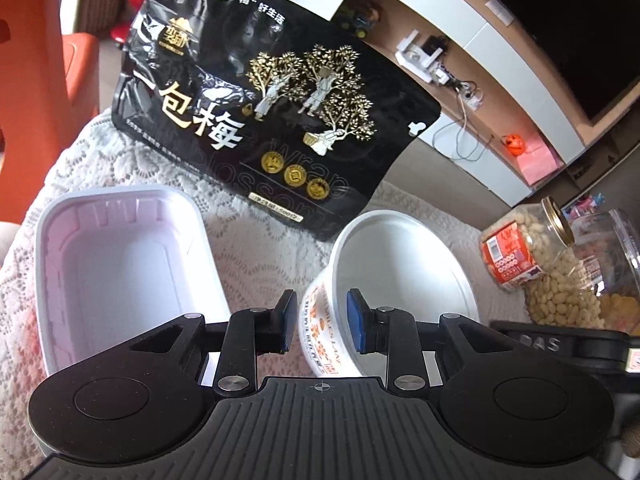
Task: Organize plates and bowls
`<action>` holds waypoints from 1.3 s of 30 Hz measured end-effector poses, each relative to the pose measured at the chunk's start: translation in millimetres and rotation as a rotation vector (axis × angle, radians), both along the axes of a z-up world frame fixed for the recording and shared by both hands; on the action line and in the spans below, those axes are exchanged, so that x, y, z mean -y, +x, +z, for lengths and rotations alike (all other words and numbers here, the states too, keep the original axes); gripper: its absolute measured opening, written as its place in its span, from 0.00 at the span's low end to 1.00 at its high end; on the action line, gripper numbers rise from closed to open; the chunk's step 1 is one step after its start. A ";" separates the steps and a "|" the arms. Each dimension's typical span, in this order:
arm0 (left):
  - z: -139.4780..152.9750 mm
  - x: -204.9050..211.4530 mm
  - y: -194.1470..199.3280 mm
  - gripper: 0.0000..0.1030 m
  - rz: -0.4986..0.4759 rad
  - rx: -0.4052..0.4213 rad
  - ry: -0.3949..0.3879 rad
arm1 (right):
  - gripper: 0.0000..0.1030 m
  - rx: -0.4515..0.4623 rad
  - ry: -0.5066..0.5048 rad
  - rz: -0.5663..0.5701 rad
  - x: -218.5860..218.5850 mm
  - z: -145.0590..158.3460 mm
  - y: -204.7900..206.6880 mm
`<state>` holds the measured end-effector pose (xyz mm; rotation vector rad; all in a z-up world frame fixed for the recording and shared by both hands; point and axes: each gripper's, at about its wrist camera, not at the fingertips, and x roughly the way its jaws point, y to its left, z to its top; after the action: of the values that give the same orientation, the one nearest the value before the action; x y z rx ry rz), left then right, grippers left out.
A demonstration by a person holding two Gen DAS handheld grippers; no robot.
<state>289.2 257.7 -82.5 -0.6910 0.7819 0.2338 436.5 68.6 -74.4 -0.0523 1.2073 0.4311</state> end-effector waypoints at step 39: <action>111.0 99.2 -99.6 0.27 -0.145 0.272 0.119 | 0.24 0.199 -0.001 0.096 62.0 106.6 -120.4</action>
<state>189.6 158.5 28.5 -0.5374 0.5495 0.0519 316.2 6.5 32.3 -0.1511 1.0116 0.4975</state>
